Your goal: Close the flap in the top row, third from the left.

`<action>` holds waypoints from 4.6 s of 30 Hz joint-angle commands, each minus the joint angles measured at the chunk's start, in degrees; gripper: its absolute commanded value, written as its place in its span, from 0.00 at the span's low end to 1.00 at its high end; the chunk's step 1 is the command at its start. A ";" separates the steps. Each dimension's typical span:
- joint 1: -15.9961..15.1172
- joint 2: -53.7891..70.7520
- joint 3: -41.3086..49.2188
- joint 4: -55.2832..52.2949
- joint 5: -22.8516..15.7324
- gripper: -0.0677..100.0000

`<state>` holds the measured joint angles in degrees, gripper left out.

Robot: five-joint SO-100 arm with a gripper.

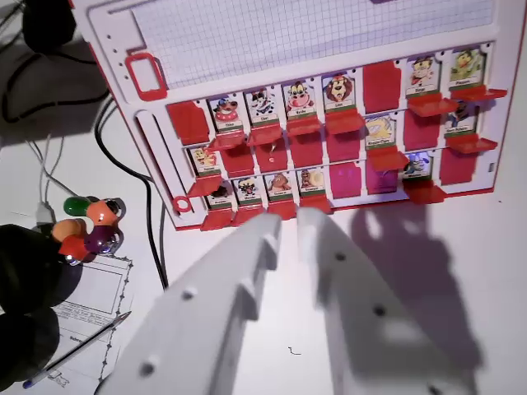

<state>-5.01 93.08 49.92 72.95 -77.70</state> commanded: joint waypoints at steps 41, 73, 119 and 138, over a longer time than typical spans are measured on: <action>-4.22 -42.19 -32.34 -1.05 2.81 0.02; -3.60 -52.91 -37.27 -11.25 3.87 0.02; -2.20 -55.63 -39.81 -21.01 3.60 0.02; -1.85 -48.34 -36.65 -12.48 5.01 0.02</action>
<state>-7.56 34.98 17.05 60.12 -72.86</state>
